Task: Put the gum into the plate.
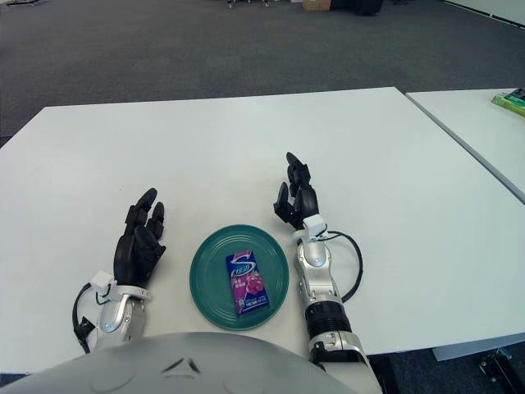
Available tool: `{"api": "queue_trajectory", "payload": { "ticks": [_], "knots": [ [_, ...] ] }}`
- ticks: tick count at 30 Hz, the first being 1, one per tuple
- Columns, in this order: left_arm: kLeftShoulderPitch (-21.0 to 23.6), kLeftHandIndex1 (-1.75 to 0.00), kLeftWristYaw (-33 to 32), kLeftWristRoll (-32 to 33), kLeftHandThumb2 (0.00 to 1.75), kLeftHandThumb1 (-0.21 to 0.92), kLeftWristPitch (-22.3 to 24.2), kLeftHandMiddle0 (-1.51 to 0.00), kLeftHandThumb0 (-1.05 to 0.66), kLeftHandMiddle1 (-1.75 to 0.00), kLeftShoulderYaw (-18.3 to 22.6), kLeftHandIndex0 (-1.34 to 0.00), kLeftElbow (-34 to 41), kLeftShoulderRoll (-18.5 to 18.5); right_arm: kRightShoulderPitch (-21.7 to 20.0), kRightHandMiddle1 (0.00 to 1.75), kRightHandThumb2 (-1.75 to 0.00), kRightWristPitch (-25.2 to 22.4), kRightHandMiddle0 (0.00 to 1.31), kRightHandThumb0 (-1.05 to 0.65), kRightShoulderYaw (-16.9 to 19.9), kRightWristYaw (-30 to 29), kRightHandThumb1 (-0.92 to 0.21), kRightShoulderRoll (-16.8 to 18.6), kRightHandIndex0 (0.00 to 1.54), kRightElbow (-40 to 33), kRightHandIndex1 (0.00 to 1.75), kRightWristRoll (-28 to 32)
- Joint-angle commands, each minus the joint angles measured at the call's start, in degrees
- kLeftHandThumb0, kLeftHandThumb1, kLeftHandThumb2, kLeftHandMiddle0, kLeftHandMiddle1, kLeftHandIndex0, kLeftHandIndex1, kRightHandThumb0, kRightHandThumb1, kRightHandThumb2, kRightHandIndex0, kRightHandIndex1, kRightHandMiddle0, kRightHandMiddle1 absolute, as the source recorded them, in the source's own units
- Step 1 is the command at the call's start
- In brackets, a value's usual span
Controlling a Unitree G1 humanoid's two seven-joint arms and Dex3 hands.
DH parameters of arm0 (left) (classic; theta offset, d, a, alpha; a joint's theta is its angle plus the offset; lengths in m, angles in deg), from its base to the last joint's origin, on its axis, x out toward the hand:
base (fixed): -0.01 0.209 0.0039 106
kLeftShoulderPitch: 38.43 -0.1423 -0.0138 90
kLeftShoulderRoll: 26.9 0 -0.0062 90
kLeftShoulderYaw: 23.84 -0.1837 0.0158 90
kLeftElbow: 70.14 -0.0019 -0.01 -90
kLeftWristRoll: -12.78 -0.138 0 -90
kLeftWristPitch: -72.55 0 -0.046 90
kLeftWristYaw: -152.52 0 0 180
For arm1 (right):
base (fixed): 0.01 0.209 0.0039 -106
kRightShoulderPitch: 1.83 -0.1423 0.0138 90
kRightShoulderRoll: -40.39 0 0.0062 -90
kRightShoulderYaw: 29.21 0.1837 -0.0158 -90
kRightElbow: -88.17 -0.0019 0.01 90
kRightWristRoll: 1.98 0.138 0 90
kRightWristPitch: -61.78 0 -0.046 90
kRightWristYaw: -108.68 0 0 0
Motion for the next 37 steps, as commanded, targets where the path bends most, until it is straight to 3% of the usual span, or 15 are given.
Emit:
{"api": "queue_trajectory", "payload": {
  "ticks": [1,13,21,37],
  "knots": [
    [-1.01,-0.8,1.67,0.62,0.98,0.92,-1.32,-0.23,-1.04,-0.02,0.37,0.0,-1.61,0.22,12.21,0.31,-0.93,1.79,0.0,-0.67,-0.2,-0.14,-0.92,-0.73,0.08,4.26,0.0,-1.44],
    [-1.34,-0.85,0.81,-2.53,0.98,0.92,-2.18,-0.25,-1.05,-0.02,-0.12,-0.02,-0.8,0.21,15.19,0.3,-0.94,-1.8,0.0,-0.65,0.33,1.95,-0.92,-2.93,0.11,-1.36,0.01,-0.49],
    [-1.16,-0.87,1.38,-2.84,0.99,0.92,-1.69,-0.25,-1.05,-0.02,-0.29,-0.03,-0.79,0.67,17.38,0.29,-0.95,-8.53,0.0,-0.61,0.52,6.76,-0.92,-4.64,0.11,-9.72,0.01,2.29],
    [-0.52,-0.83,2.32,-2.76,0.99,0.92,0.17,-0.26,-1.05,-0.01,-0.45,0.0,-0.24,1.61,20.17,0.26,-1.0,-21.39,0.0,-0.57,-0.84,7.98,-0.92,-4.97,0.11,-21.06,0.0,2.8]
  ]
}}
